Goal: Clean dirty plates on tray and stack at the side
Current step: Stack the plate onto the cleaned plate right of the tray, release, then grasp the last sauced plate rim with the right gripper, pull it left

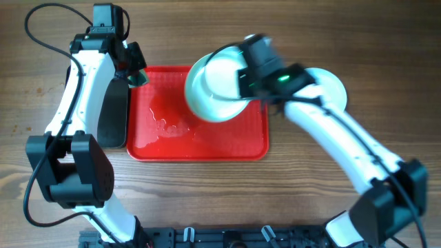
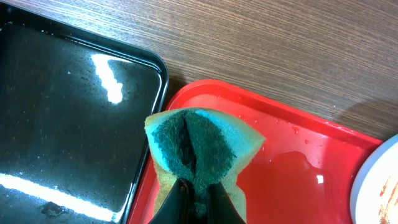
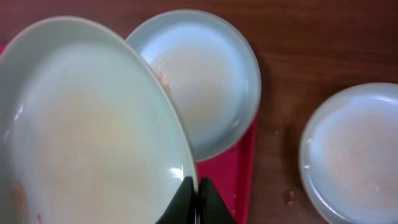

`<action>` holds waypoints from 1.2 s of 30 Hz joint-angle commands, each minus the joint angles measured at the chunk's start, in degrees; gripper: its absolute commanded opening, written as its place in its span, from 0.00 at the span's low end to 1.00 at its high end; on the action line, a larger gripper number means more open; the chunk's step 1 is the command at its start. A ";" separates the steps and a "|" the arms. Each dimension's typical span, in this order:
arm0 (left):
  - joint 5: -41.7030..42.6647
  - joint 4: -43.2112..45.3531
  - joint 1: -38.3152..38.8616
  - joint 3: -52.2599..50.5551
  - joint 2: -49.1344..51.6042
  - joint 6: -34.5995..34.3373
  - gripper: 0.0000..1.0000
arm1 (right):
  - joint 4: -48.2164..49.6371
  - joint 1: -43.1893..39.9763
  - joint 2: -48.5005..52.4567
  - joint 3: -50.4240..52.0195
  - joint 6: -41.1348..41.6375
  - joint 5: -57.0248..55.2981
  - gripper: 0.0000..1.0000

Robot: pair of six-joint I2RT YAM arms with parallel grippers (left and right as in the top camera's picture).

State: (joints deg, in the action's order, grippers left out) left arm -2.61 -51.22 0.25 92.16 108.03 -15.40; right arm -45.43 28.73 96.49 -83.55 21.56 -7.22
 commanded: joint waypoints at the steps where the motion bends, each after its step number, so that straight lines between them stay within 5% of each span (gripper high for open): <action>1: 0.70 -0.04 0.00 -0.33 0.63 -0.52 0.04 | -4.90 -13.75 -3.50 -0.17 1.66 13.66 0.04; 8: 0.70 0.00 0.00 -0.33 0.63 -0.55 0.04 | -10.25 -36.92 -3.21 6.97 4.55 8.41 0.04; 13: 0.70 0.26 0.00 -0.33 0.63 -0.55 0.04 | -5.18 -42.05 -3.10 14.19 5.57 3.32 0.04; 17: 0.72 0.42 0.00 -0.33 0.63 -0.55 0.04 | -0.11 -42.10 -3.06 17.64 5.60 2.67 0.05; 21: 2.03 0.66 0.00 -0.33 0.63 -0.52 0.04 | -0.02 -42.10 -3.06 17.68 5.38 3.67 0.34; 26: 2.62 0.87 0.00 -0.33 0.63 -0.52 0.04 | 3.08 -41.07 -3.06 17.68 0.72 15.91 0.37; 31: 2.86 0.92 0.00 -0.33 0.63 -0.55 0.04 | 6.05 -27.17 -2.99 14.23 3.50 18.23 0.50; 36: 2.86 1.31 0.00 -0.33 0.63 -0.52 0.04 | 3.02 -18.25 3.39 3.43 7.56 18.38 0.47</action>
State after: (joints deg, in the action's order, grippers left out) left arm -0.67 -50.30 0.25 92.16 108.03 -15.40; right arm -42.02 7.33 95.81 -75.05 25.61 10.35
